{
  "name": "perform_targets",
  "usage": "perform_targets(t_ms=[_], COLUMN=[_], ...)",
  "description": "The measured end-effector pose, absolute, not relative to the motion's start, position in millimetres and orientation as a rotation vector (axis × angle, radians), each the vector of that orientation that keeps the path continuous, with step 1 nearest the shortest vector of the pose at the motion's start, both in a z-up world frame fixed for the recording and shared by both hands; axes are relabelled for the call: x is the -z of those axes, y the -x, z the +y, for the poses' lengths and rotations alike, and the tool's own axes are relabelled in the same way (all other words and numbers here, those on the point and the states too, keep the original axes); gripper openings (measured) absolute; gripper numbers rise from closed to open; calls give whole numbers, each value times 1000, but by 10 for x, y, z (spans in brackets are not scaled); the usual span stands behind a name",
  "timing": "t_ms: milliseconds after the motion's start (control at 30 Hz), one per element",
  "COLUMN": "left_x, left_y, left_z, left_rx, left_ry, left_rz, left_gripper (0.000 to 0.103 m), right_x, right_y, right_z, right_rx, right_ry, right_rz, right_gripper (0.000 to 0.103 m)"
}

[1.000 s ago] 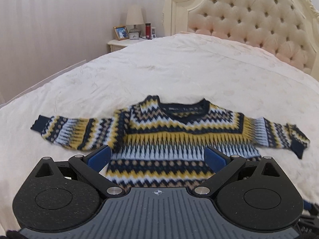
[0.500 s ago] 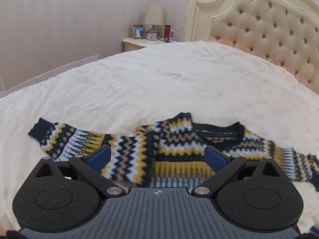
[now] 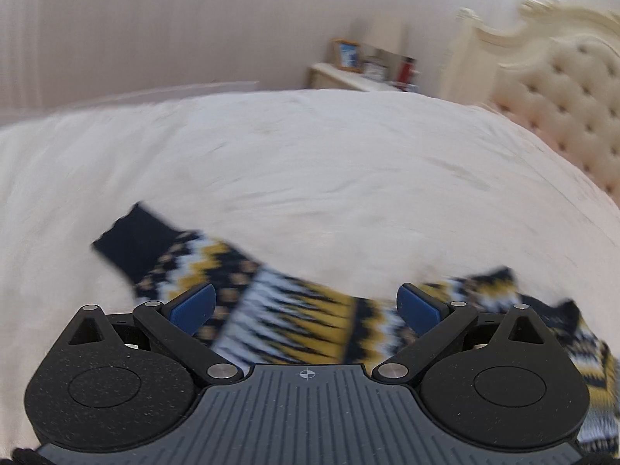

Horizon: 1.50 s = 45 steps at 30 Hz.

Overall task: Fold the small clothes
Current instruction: 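Grasp the navy sleeve cuff with the left gripper and lift it, then fold the held sleeve across the sweater body and open the left gripper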

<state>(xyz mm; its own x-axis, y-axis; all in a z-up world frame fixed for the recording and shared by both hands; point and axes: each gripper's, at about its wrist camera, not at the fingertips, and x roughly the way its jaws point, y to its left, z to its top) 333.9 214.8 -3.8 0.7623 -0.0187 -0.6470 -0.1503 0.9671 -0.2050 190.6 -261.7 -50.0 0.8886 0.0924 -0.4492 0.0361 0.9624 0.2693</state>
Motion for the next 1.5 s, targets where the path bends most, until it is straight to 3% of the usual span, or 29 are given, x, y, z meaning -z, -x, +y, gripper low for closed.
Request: perform_targets(t_ms=[200,467,533,567,633,667,700,900,1200,1500], left_x=[313,572,619,618,594,560,519,-18,-851,-443], left_y=[-3469,-3579,-3555,-3537,-3500,-3465,-3426,-3346,-3114,-3155], left_z=[2691,2879,2868,2865,2877,2881,2878,2355,670,-373], left_rx=[-181,-217,-224,-235,-244,-244,-236,-154,242,453], left_ry=[366,521,546,546,552,563,581,531,377,316], left_rz=[714,777,772,769,763,744,722,612,485,548], left_gripper=[101,100,89,78,51,19,16,15,15,15], right_x=[800,795,805,812,806,791,784,694,618,608], right_y=[-1885,-1897,-1897,-1911,-1911,-1905,-1902,-1874,-1823,-1863], right_z=[-2568,-2522,-2513,-2507,-2523,-2539,-2551,-2641,-2869,-3035], right_rx=[-53,-109,-114,-117,-117,-117,-119,-112,-47,17], right_ry=[-197,-217,-212,-218,-241,-256,-267,-308,-360,-351], right_rz=[552,551,554,556,554,552,551,526,510,501], right_gripper=[103,103,103,103,103,103,103,103,103,103])
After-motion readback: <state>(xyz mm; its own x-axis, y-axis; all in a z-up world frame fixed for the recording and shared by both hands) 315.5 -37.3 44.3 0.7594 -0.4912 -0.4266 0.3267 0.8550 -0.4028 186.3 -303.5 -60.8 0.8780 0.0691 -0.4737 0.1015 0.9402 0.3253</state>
